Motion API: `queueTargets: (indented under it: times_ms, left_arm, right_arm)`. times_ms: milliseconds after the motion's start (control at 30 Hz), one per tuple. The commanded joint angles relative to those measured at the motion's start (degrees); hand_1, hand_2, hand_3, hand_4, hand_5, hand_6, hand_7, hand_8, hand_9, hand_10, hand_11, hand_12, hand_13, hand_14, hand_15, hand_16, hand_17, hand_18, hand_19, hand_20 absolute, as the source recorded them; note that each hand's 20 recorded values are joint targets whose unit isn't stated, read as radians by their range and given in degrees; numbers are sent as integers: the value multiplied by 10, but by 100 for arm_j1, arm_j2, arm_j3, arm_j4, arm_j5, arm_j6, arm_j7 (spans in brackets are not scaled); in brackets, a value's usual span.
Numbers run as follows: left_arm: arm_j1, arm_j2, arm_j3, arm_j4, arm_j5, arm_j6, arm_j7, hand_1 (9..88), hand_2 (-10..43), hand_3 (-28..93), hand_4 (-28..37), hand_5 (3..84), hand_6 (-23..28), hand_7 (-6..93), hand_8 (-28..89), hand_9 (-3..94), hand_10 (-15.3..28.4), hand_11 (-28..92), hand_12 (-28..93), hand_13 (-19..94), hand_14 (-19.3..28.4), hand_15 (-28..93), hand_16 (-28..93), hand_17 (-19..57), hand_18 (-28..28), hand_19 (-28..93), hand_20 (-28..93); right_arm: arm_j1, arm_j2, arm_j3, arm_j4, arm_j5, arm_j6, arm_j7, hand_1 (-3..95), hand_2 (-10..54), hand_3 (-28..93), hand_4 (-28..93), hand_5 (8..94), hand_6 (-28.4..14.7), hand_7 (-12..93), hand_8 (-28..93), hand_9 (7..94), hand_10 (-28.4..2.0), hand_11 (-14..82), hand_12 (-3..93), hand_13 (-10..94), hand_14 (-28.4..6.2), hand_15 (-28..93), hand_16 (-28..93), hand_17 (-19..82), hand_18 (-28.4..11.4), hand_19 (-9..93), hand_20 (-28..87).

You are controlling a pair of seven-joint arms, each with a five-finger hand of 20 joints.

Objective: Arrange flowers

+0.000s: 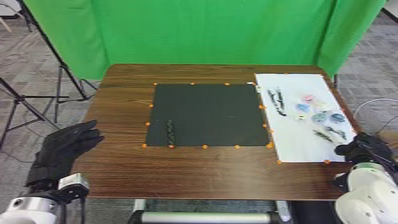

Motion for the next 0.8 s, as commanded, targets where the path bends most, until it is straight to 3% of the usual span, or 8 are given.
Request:
queueTargets:
  times_ms: [33,100,200,300,600,700,800]
  left_arm:
    - [-30,-60,22,33,49,-95,-71,275,89,794,-144,471,145,141,-84,404,227,390,97,301,284,615,-130,-84,214,590,172]
    - [-48,-95,21,23,60,-92,-116,275,89,794,-144,471,145,141,-84,404,228,390,97,301,284,615,-130,-84,214,590,171]
    - [-12,-37,54,30,-16,-18,37,275,89,794,-145,471,146,141,-84,404,227,390,98,301,284,615,-130,-84,214,590,172]
    - [-33,-68,45,27,1,-94,-20,275,88,795,-145,472,146,141,-84,403,227,392,98,301,284,615,-130,-84,214,589,171]
    - [77,-44,33,7,-80,10,113,275,89,794,-145,472,146,142,-84,404,227,391,97,301,284,615,-130,-84,214,589,172]
    - [33,-66,40,17,-67,-13,64,276,89,793,-145,472,145,142,-84,404,227,391,97,301,284,615,-130,-83,214,590,171]
    - [47,-32,72,29,-94,12,130,275,88,795,-144,473,145,142,-85,404,228,392,97,301,284,616,-130,-84,214,590,171]
  right_arm:
    - [77,36,-7,131,-97,69,40,361,-40,785,-233,649,-148,194,-75,637,-238,413,201,646,-146,778,205,367,-259,924,-142]
    - [93,31,-16,130,-87,71,78,362,-40,786,-233,649,-147,194,-75,639,-237,413,201,646,-145,777,204,368,-259,923,-142]
    - [170,37,-69,234,-142,38,51,363,-39,789,-235,650,-146,196,-76,641,-237,413,201,649,-143,777,204,370,-257,923,-142]
    - [202,21,-90,280,-91,-37,85,366,-40,792,-236,653,-145,197,-77,644,-236,414,201,653,-140,776,204,374,-256,925,-141]
    - [163,1,-211,411,-79,-174,25,368,-40,796,-238,653,-141,202,-78,645,-234,416,201,654,-139,775,207,374,-255,926,-143]
    - [191,4,-309,459,-121,-147,8,370,-39,795,-240,654,-140,204,-79,645,-233,416,201,654,-138,774,207,374,-254,926,-142]
    - [339,50,-468,540,-166,-129,-1,373,-39,794,-242,655,-138,205,-80,648,-231,416,200,655,-137,773,206,374,-254,924,-142]
